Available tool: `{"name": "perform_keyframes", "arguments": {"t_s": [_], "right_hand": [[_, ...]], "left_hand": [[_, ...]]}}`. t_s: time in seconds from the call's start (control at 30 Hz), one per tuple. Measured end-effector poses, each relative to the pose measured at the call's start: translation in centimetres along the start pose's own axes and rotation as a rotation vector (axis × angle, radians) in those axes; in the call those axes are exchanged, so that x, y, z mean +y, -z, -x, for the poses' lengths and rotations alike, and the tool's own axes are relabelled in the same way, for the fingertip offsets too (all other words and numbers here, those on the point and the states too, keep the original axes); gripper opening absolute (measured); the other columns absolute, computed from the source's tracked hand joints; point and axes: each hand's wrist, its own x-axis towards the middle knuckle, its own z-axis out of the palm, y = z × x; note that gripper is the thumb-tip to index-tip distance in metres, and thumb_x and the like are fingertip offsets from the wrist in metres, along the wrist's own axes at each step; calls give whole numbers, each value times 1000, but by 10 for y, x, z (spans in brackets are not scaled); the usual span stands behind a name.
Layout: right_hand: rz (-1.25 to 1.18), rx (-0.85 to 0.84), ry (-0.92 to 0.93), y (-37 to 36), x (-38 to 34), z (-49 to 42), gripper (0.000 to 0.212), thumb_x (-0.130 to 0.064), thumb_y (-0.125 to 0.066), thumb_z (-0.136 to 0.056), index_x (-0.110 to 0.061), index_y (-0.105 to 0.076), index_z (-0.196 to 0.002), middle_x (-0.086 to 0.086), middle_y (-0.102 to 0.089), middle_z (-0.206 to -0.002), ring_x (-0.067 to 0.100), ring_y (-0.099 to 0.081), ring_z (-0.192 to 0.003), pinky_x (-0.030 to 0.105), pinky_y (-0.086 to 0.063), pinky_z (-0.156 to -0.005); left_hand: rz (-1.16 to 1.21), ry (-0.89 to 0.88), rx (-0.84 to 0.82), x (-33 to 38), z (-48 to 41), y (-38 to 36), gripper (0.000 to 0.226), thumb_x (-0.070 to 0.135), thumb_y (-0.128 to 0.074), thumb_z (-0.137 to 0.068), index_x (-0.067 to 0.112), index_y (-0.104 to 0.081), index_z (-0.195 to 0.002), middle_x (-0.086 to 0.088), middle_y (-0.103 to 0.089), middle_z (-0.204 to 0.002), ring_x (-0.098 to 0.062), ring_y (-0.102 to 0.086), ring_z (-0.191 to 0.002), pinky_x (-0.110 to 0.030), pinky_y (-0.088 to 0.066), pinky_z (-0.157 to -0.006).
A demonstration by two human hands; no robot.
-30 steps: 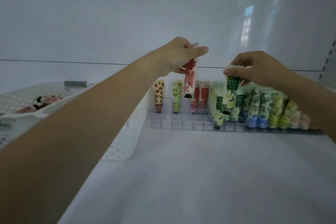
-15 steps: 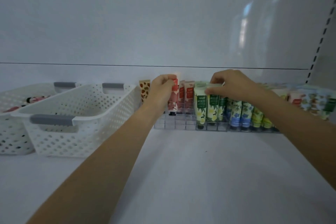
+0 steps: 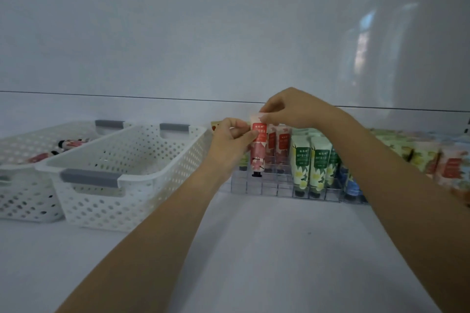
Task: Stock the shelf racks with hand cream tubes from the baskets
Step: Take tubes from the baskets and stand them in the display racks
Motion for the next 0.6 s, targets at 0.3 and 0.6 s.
{"name": "perform_keyframes", "arguments": {"t_s": [0.3,0.6], "right_hand": [[-71,181,-71,-3,16,-10,18,-15,-64,-85,-13,-68,-103,-4,-60,-85,11,-55,-80,22,-37,-69],[-61,243,-109,-8,33,-10,18,-16,-66,-84,-15,-67,-102,-1,-60,-93,12,-53,-88,22,-36,-74]], "left_hand": [[-812,-179,-99,-24,-5,26,10,25,-53,-93,15,-53,-95,4,-59,-92,-13,-58,-89,-13,-45,-72],[-1347,-350,-233,-44,9,35,35,38,-43,-95,14,-56,-117,-2,-59,-119,-21,-51,-109,-31,-38,-88]]}}
